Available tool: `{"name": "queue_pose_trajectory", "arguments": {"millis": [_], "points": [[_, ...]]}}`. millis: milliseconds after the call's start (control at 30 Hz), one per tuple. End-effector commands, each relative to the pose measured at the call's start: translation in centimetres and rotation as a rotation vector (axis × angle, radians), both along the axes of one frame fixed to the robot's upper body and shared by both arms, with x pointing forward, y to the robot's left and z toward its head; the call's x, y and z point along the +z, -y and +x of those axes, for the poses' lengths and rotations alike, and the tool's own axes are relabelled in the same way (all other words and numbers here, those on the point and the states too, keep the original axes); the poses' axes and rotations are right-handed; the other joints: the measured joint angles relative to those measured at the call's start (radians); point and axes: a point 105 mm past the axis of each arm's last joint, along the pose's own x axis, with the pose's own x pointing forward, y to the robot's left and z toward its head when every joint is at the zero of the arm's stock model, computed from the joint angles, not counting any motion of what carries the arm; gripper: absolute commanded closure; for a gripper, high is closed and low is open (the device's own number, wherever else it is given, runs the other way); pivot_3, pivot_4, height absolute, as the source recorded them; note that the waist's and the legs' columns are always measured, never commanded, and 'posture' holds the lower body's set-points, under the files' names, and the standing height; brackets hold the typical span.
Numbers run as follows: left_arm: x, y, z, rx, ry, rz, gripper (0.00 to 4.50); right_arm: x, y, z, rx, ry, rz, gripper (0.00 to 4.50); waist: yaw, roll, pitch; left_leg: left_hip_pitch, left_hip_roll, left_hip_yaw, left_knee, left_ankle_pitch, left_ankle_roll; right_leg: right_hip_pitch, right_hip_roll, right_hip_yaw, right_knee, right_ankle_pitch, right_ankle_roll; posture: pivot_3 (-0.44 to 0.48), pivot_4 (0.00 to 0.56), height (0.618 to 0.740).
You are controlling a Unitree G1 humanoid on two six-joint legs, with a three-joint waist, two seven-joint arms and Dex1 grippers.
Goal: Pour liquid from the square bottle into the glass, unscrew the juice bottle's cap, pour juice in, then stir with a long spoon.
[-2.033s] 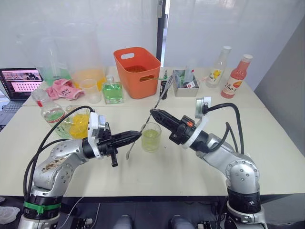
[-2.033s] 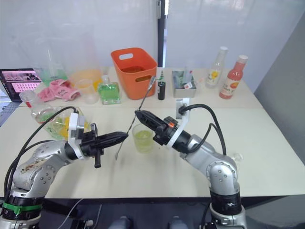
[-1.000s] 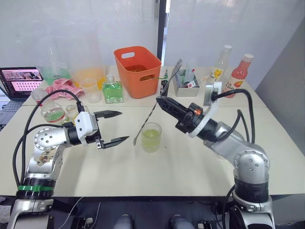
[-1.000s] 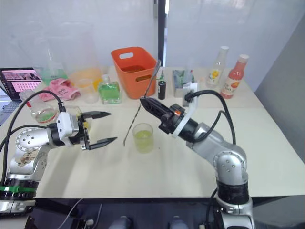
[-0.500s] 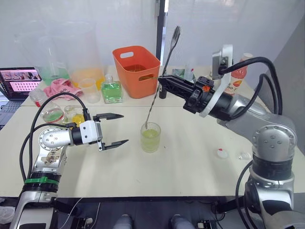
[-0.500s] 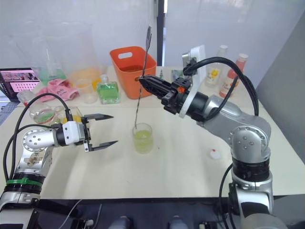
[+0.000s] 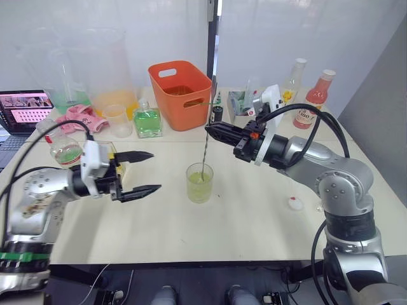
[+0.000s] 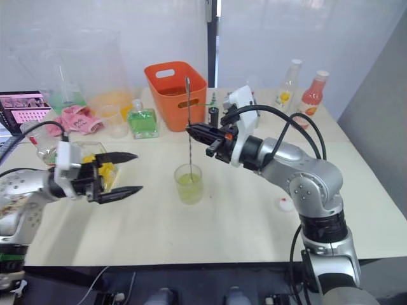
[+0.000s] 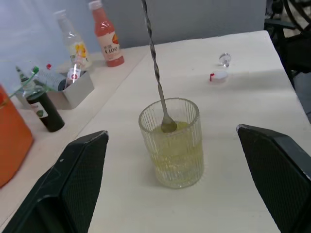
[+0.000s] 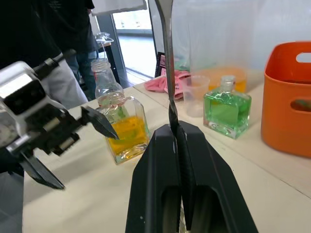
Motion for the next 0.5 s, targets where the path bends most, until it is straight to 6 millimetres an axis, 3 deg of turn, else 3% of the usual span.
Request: {"name": "queue_pose_trajectory", "arguments": {"millis": [33, 333, 500], "points": [[1.0, -0.9, -1.8, 0.055, 0.001, -0.016, 0.02, 0.9, 0.0, -0.1, 0.0, 0.057, 0.023, 4.5, -0.001, 0.0, 0.0, 0.0, 0.0, 0.0, 0.0, 0.0, 0.0, 0.0, 0.0, 0.0, 0.0, 0.0, 0.0, 0.0, 0.15, 0.739], [0.4, -2.6, -3.7, 0.206, -0.009, -0.024, 0.02, -0.7, -0.3, 1.5, -0.028, 0.058, -0.046, 4.5, 0.007, 0.0, 0.0, 0.0, 0.0, 0.001, 0.0, 0.0, 0.0, -0.001, 0.0, 0.0, -0.001, 0.0, -0.001, 0.0, 0.15, 0.739], [0.3, -2.5, -3.8, 0.209, 0.004, -0.012, 0.02, -1.2, -0.7, 0.2, 0.059, 0.03, -0.078, 4.5, 0.006, 0.0, 0.0, 0.0, 0.0, 0.001, -0.001, 0.0, 0.0, -0.001, 0.0, 0.0, -0.001, 0.0, -0.001, 0.0, 0.15, 0.739]]}}
